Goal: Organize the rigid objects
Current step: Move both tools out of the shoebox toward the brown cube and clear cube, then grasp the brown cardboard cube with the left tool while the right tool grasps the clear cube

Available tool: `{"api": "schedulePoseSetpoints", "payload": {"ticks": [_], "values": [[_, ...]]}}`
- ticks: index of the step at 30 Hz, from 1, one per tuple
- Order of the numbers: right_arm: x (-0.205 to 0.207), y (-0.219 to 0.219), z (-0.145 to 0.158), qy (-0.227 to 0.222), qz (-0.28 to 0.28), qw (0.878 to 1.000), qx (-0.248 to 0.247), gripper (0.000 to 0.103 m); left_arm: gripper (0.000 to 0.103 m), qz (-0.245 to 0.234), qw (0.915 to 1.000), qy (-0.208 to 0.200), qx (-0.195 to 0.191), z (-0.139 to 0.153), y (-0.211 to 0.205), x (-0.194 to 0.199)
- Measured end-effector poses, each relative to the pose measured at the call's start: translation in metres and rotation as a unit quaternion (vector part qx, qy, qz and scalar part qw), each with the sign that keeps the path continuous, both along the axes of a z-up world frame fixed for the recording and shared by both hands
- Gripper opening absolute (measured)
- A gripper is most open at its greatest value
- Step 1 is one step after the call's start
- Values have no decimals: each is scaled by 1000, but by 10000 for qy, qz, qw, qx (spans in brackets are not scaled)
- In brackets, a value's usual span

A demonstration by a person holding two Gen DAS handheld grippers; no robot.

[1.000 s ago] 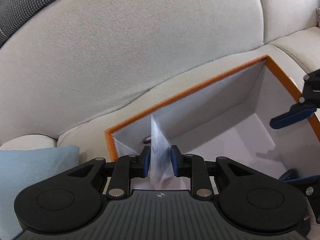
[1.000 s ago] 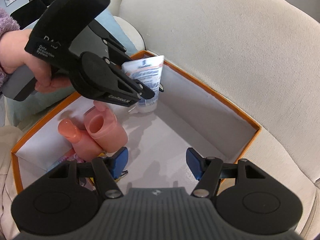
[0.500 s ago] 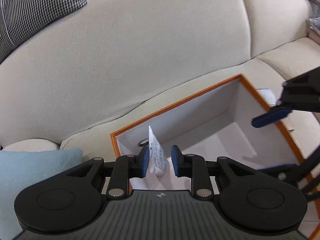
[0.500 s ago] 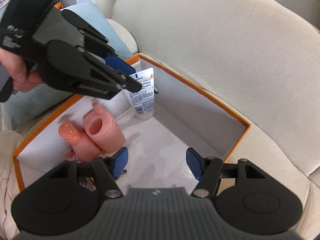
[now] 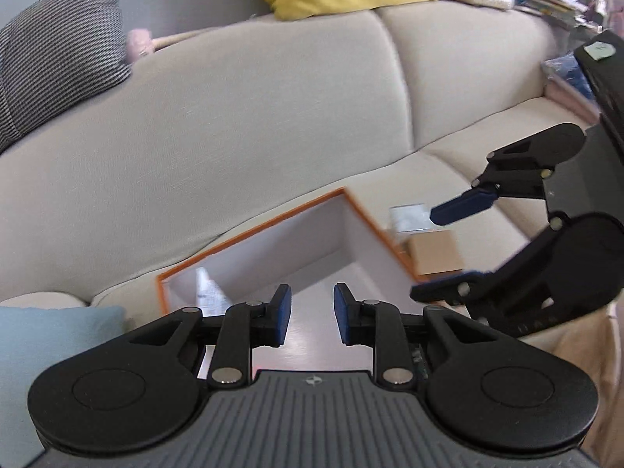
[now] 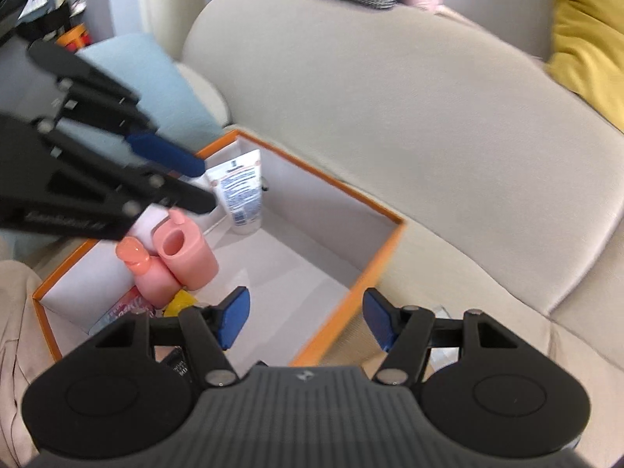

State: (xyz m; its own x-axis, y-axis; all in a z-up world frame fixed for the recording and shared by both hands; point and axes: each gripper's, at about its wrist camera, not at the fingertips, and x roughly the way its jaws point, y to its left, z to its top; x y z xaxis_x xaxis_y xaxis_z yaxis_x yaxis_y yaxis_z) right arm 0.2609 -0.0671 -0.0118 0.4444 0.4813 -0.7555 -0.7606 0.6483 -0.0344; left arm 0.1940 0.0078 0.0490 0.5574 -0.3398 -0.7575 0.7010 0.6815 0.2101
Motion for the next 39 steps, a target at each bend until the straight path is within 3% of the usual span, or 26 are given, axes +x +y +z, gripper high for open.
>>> {"api": "schedulePoseSetpoints", "payload": {"ticks": [4,8,14,16,18,20,26,29,33,39], "values": [[-6,-39,4,56,-497,9984,282,66,30,-291,9995,127,-25,-3,-20,-13],[-8,-80,-3,164,-1108,9927,451,59,30,-604,9980,124,163,-14,-45,-21],[-2,-135,-31,600,-2113,9723,801,48,30,-1019,9936,329,348,-28,-91,-18],[-2,-148,-42,658,-2406,9642,897,48,38,-1088,9920,503,407,-35,-109,-15],[-3,-157,-51,637,-2666,9573,916,45,56,-1075,9911,640,465,-42,-126,-14],[-5,-165,-58,591,-2876,9510,969,43,65,-1035,9903,722,588,-51,-142,-10],[-6,-180,-83,430,-3434,9301,1231,43,70,-455,9857,1154,1143,-91,-187,13],[-1,-184,-95,339,-3646,9209,1336,43,72,195,9804,1509,1253,-108,-195,35],[9,-187,-110,573,-3610,9169,1605,43,73,871,9701,1793,1386,-131,-198,59],[26,-191,-129,839,-3684,9071,1852,43,76,976,9633,1893,1633,-155,-199,72]]}}
